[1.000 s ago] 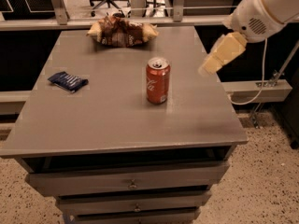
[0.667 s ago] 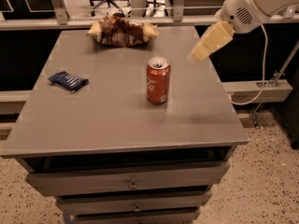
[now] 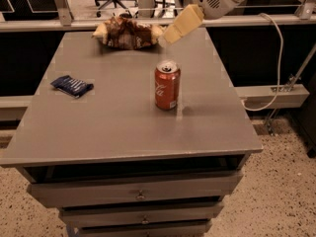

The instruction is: Move rxbar blueberry near coke can

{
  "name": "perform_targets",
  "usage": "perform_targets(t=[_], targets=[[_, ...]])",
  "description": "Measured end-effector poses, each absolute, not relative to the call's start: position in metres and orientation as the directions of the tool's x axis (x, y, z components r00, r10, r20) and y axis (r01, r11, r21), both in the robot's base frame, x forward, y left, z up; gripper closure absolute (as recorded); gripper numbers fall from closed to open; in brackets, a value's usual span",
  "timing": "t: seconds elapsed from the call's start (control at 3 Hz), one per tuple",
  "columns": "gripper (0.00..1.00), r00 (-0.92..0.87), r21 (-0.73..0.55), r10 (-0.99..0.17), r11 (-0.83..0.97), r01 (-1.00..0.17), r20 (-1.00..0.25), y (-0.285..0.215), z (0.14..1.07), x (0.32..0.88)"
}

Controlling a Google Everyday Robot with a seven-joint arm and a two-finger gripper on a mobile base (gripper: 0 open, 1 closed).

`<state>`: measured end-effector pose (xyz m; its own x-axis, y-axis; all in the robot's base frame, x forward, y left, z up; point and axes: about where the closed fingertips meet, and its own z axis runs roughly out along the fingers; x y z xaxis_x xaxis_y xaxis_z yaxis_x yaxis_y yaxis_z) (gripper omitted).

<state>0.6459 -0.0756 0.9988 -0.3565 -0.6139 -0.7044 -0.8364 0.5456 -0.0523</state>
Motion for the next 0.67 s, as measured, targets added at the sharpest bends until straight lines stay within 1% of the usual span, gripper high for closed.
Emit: perform_targets(t=[0.33, 0.67], targets=[[0.0, -0.374, -0.032, -0.587, 0.564, -0.825, -0.718, -0.0334, 1.0073, 0.6509], [0.0, -0.415, 0.003, -0.56, 0.593, -0.805, -0.717, -0.0251, 1.0039, 0.6511]])
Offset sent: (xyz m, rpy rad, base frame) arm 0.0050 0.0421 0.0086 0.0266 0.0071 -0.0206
